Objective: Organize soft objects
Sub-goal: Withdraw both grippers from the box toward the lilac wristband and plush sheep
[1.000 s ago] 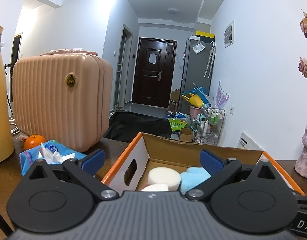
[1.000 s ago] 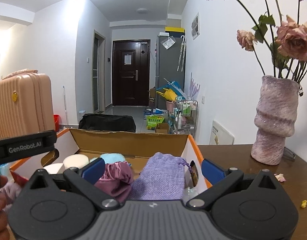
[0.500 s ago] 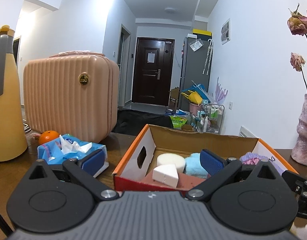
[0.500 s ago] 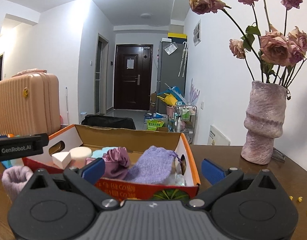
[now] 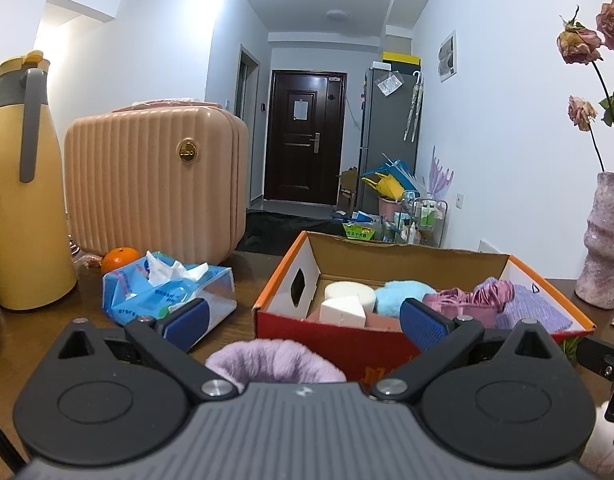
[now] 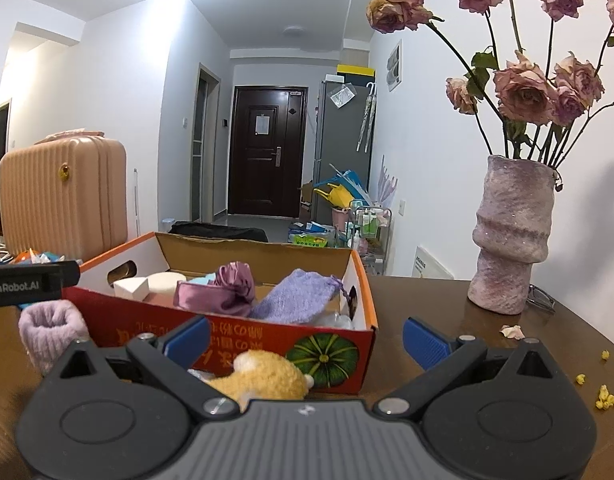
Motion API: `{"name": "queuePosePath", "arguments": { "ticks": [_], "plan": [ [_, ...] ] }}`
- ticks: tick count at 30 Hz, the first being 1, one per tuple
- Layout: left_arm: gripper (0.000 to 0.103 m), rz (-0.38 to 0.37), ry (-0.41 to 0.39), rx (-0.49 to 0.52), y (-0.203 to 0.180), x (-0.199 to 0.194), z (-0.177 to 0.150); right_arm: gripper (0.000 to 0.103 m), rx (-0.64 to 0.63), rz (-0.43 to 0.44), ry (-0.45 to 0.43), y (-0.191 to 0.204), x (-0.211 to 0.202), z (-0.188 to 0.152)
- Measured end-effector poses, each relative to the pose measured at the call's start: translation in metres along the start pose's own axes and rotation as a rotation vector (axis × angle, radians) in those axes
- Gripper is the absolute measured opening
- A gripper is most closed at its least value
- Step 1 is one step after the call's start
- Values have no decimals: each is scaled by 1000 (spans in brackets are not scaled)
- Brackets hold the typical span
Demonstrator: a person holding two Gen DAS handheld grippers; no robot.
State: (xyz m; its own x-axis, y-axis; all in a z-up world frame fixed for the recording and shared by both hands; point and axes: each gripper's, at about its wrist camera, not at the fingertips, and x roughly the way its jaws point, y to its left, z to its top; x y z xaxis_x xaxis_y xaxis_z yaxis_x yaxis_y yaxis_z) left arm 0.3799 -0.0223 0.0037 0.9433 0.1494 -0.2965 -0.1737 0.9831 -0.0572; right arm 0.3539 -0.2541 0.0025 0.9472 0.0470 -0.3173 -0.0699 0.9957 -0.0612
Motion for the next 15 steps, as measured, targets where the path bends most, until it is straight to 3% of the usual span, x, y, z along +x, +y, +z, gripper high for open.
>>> {"name": "queuePosePath", "arguments": {
  "ticks": [15],
  "plan": [
    [103, 0, 15, 20, 8, -29, -12, 103, -1, -1, 0, -2, -13, -7]
  ]
}}
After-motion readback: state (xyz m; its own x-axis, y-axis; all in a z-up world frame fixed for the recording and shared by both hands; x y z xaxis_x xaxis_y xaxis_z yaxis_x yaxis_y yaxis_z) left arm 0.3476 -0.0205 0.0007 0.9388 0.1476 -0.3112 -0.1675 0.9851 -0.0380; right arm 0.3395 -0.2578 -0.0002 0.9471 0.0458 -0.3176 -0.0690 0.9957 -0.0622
